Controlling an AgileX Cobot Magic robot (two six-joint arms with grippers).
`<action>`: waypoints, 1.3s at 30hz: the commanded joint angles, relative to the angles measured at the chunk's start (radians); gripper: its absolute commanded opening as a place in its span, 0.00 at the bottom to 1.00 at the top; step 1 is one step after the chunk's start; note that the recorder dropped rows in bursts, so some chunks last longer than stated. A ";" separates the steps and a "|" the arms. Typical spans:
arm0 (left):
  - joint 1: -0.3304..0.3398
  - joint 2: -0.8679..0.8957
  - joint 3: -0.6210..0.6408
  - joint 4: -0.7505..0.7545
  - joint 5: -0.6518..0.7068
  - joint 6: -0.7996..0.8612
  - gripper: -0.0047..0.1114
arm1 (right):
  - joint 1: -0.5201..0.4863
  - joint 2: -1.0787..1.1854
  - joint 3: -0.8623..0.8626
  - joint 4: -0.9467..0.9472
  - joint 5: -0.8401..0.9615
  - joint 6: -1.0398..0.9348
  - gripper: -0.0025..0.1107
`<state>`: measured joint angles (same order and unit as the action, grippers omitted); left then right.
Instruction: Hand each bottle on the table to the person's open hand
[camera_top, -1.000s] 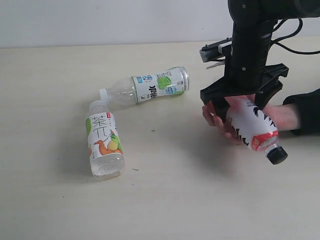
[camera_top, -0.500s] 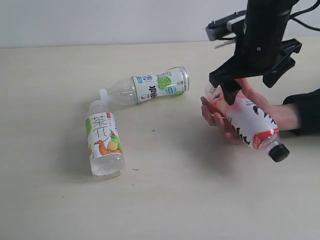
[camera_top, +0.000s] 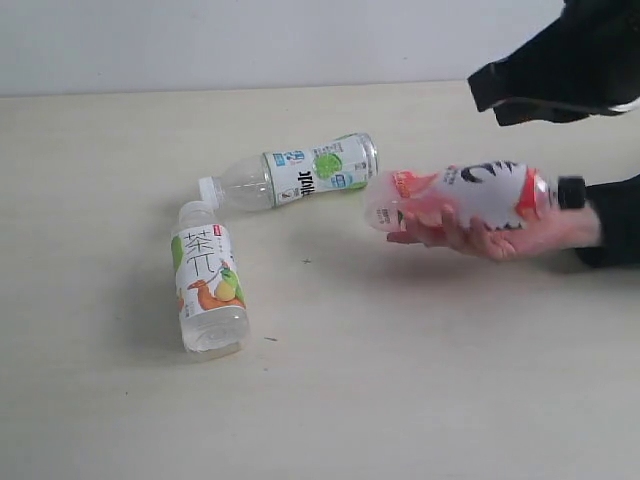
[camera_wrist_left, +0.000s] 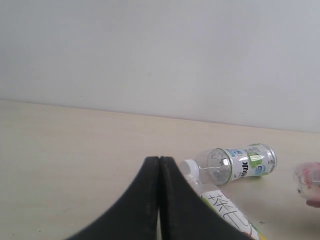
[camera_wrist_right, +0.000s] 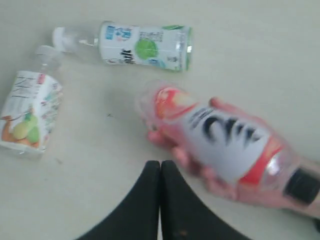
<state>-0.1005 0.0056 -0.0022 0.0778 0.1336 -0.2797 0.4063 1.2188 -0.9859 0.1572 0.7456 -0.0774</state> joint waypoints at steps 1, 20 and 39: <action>0.000 -0.006 0.002 0.001 0.000 0.000 0.04 | 0.000 -0.260 0.193 0.247 -0.019 -0.147 0.02; 0.000 -0.006 0.002 0.001 0.000 0.000 0.04 | 0.000 -1.016 0.389 0.096 0.068 -0.146 0.02; 0.000 -0.006 0.002 0.001 0.000 0.000 0.04 | 0.000 -1.219 0.472 0.096 0.078 -0.098 0.02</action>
<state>-0.1005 0.0056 -0.0022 0.0778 0.1336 -0.2797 0.4063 0.0201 -0.5198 0.2594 0.8255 -0.1805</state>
